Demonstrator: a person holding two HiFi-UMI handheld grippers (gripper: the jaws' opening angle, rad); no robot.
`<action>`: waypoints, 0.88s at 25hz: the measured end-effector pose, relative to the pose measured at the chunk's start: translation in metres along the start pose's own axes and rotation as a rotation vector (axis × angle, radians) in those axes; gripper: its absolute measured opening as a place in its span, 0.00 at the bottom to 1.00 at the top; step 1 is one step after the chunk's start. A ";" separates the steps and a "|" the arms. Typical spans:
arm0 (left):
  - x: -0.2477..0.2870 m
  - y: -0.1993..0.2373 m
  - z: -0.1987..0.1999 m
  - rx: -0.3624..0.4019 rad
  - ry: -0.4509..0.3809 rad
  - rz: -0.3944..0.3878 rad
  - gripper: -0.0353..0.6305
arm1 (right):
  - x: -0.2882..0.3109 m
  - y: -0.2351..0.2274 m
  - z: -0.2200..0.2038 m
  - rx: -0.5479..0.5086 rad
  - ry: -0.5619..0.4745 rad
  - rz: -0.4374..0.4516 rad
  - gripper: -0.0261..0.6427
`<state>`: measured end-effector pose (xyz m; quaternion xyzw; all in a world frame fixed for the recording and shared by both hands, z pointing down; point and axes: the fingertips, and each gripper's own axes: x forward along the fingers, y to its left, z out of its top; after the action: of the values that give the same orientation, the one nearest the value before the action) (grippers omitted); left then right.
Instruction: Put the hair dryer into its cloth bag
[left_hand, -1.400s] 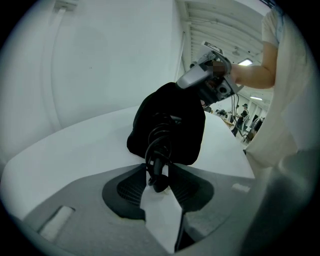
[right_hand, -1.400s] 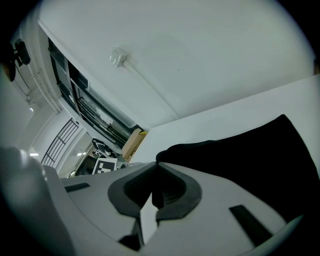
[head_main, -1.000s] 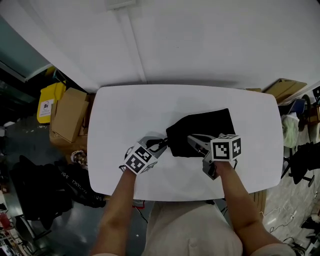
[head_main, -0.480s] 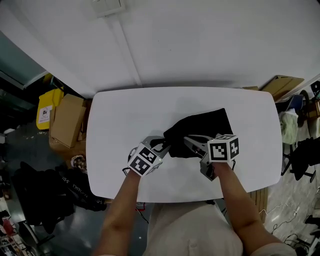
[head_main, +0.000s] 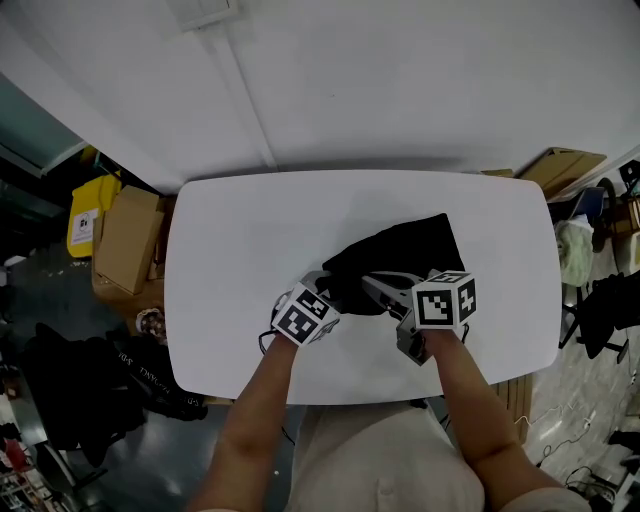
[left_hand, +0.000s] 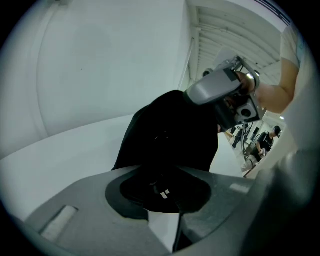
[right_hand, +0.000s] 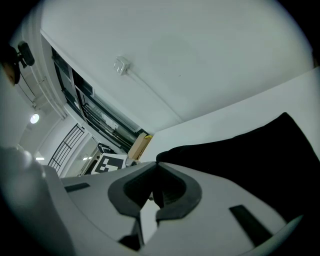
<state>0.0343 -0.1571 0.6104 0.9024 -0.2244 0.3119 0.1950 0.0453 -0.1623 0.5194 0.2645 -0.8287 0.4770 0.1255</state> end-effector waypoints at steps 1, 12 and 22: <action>0.004 0.000 0.000 -0.002 0.003 -0.001 0.21 | -0.001 0.000 0.001 0.000 -0.002 0.003 0.07; 0.034 -0.007 0.007 0.006 0.031 -0.024 0.21 | -0.010 0.002 0.002 0.007 -0.018 0.023 0.07; 0.054 -0.016 0.018 -0.008 0.013 -0.038 0.21 | -0.009 0.006 0.002 0.024 -0.020 0.045 0.07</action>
<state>0.0888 -0.1683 0.6289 0.9037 -0.2073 0.3130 0.2059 0.0498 -0.1587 0.5101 0.2522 -0.8298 0.4871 0.1030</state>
